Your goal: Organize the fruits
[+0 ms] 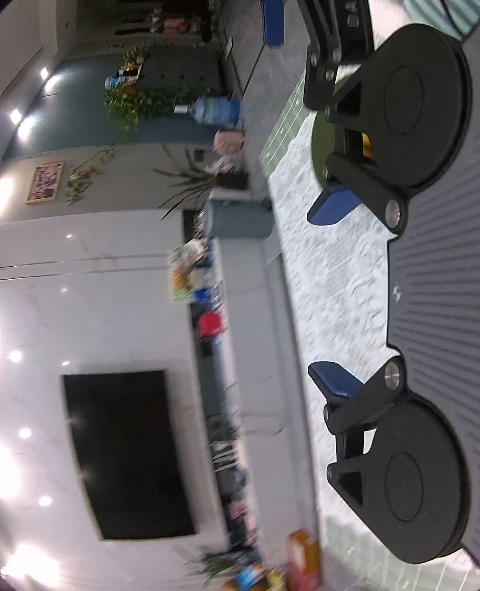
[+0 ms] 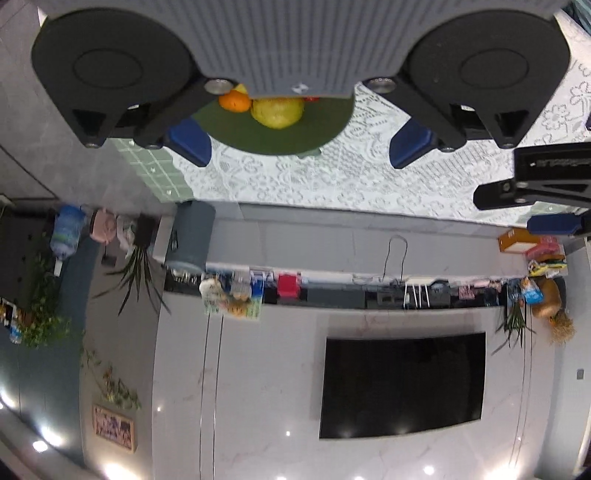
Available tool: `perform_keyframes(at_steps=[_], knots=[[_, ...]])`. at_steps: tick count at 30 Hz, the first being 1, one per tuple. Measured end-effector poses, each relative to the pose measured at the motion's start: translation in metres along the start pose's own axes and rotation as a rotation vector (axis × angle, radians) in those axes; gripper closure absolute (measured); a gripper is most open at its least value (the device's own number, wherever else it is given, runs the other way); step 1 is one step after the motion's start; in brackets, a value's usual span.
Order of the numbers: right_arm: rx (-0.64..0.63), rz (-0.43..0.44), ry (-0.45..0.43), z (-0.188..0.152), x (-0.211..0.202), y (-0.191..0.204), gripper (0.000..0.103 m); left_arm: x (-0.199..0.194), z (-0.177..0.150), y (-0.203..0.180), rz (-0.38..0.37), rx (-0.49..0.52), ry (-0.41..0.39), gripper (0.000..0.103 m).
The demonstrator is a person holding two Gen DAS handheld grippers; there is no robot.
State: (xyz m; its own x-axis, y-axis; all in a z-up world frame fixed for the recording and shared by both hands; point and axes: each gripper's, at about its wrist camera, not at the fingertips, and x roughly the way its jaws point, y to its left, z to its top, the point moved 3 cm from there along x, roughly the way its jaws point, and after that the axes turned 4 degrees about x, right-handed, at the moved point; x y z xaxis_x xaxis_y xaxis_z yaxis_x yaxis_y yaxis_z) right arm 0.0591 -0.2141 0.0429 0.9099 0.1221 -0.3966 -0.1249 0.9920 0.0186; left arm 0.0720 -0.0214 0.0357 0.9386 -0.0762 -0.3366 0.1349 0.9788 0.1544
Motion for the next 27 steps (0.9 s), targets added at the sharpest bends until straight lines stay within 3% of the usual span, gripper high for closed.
perform_keyframes(at_steps=[7, 14, 19, 27], knots=[[0.023, -0.036, -0.03, -0.011, -0.023, 0.005, 0.004, -0.007, -0.002, -0.008, 0.04, 0.007, -0.019, 0.004], [-0.046, -0.108, -0.023, -0.031, -0.029, 0.017, 0.004, -0.006, -0.017, -0.019, 0.1, 0.032, -0.003, 0.003], [-0.066, -0.136, 0.009, -0.045, -0.025, 0.015, 0.004, -0.002, -0.031, -0.027, 0.065, 0.029, 0.074, 0.003], [-0.002, -0.135, 0.143, -0.065, -0.008, 0.005, 0.004, 0.009, -0.057, -0.028, 0.044, 0.03, 0.212, 0.003]])
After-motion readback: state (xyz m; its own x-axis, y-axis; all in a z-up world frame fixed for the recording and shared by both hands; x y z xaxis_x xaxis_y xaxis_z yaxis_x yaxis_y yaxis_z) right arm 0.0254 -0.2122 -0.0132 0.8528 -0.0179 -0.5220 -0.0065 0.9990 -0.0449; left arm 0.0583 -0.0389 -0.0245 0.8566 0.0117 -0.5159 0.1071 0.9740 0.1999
